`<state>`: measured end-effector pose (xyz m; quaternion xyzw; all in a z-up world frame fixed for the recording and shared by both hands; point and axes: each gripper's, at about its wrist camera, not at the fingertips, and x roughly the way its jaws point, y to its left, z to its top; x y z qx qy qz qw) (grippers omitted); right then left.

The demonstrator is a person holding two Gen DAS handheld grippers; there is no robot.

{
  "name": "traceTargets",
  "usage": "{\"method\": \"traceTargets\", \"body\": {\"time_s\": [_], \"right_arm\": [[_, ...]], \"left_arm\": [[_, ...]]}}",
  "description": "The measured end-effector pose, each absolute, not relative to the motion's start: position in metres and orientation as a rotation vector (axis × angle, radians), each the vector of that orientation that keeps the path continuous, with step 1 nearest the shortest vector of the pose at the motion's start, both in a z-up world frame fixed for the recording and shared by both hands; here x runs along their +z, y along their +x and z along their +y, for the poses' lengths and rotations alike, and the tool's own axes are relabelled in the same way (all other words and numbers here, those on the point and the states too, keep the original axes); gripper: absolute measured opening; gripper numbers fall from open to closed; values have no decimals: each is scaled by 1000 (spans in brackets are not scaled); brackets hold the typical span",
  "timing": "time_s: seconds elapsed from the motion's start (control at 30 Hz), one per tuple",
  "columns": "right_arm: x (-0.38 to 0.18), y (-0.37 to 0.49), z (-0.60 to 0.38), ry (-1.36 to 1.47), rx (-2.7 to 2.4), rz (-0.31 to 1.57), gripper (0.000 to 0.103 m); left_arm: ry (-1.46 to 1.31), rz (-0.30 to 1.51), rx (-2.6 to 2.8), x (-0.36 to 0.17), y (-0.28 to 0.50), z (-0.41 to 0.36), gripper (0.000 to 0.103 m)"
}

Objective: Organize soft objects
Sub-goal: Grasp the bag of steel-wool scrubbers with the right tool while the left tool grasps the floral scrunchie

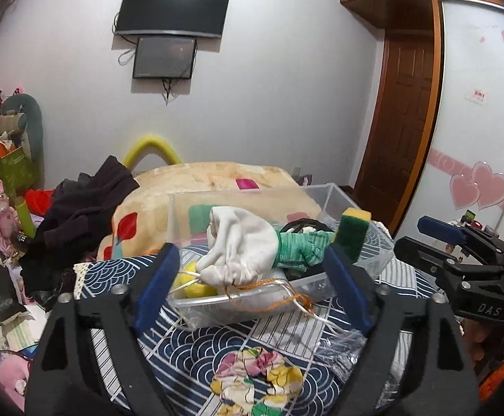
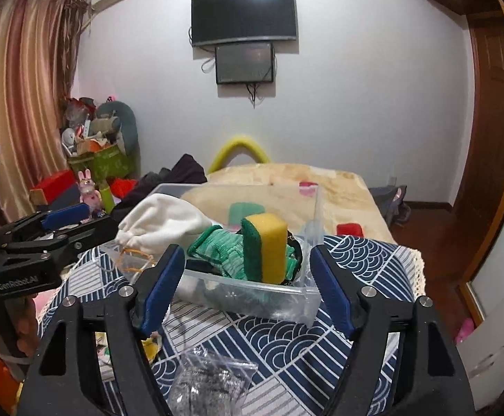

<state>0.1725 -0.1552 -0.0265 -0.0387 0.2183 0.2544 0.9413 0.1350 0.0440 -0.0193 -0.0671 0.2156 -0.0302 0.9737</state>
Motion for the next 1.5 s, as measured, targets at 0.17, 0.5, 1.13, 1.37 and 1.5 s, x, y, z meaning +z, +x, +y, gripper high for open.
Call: {"method": "traceTargets", "body": {"time_s": [0.17,0.5,1.13,1.37,1.5], "right_arm": [[-33,158,-157,-86,524,440,79],[-85,157,-143,-81,581,603,79],[-134,135,-135,-147,588,712,49],[-123,131,-142,-136,601,678,26],[-117,132,-143,-129,582,660,25]], "left_arm": [[-102,427,-41,-22,114,42,97],[-92,557,-74,-70,105,32,99],[-108,763,-56,-142,115,20,82],[-122,755,-105,-138,117,20,43],[-119,758,-140,-136,114,20,19]]}}
